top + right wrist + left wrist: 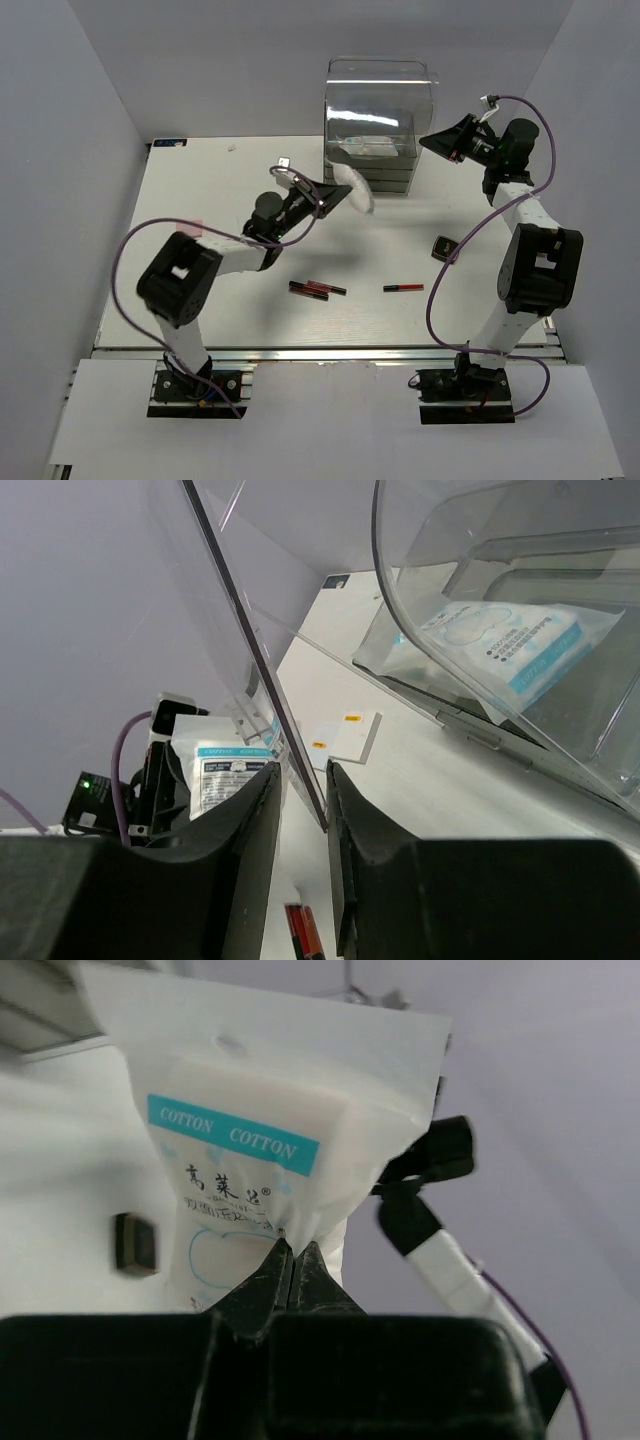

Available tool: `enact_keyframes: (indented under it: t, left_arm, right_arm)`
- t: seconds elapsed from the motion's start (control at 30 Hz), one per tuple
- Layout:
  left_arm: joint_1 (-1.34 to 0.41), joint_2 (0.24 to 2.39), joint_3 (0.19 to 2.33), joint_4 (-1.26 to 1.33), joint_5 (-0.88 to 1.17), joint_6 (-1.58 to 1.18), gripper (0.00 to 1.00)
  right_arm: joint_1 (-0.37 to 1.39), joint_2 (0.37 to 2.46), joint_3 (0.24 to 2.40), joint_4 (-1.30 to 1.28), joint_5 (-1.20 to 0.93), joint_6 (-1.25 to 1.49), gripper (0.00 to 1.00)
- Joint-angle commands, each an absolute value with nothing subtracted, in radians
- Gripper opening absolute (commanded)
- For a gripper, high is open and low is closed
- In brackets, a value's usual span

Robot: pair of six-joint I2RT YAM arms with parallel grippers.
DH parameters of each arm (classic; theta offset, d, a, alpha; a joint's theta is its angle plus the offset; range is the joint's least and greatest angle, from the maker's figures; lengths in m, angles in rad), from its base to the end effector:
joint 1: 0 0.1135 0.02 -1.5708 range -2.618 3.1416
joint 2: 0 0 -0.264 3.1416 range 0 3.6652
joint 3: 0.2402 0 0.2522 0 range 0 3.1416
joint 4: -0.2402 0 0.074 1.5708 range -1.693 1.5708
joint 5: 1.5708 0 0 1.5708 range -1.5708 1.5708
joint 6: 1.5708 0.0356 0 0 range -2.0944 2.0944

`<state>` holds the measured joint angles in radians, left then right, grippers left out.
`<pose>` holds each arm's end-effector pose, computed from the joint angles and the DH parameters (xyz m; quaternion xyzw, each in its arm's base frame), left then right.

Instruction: Organize the makeup

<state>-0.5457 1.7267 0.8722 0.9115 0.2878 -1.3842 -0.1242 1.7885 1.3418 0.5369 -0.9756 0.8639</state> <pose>0.3153 -0.2033 0.2351 -0.1814 0.6632 -0.6475 0.3288 0.4179 -0.0225 0.3280 -0.0221 0.6887 0.5305 0.4938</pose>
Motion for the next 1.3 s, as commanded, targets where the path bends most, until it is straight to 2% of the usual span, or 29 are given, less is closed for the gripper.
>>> enact_keyframes:
  t: [0.0, 0.2, 0.4, 0.7, 1.0, 1.27]
  left_arm:
    - [-0.587, 1.847, 0.974, 1.32, 0.239, -1.509, 0.0]
    - [-0.62, 2.074, 1.124, 1.462, 0.203, -1.583, 0.0]
    - [-0.621, 2.189, 1.252, 1.534, 0.12, -1.575, 0.0]
    - [-0.614, 2.319, 1.497, 1.441, 0.069, -1.496, 0.0]
    - [-0.604, 2.332, 1.543, 1.321, -0.103, -1.387, 0.0]
    - [-0.603, 2.428, 1.692, 1.263, -0.204, -1.379, 0.0]
  right_arm:
    - [-0.132, 1.732, 1.362, 0.615, -1.003, 0.884, 0.3]
    - [-0.132, 1.732, 1.374, 0.621, -1.011, 0.893, 0.3]
    - [-0.132, 1.735, 1.385, 0.633, -1.012, 0.908, 0.3]
    - [-0.13, 1.733, 1.378, 0.643, -1.009, 0.916, 0.3]
    - [-0.132, 1.736, 1.374, 0.644, -1.008, 0.916, 0.3]
    - [-0.132, 1.732, 1.37, 0.644, -1.012, 0.914, 0.3]
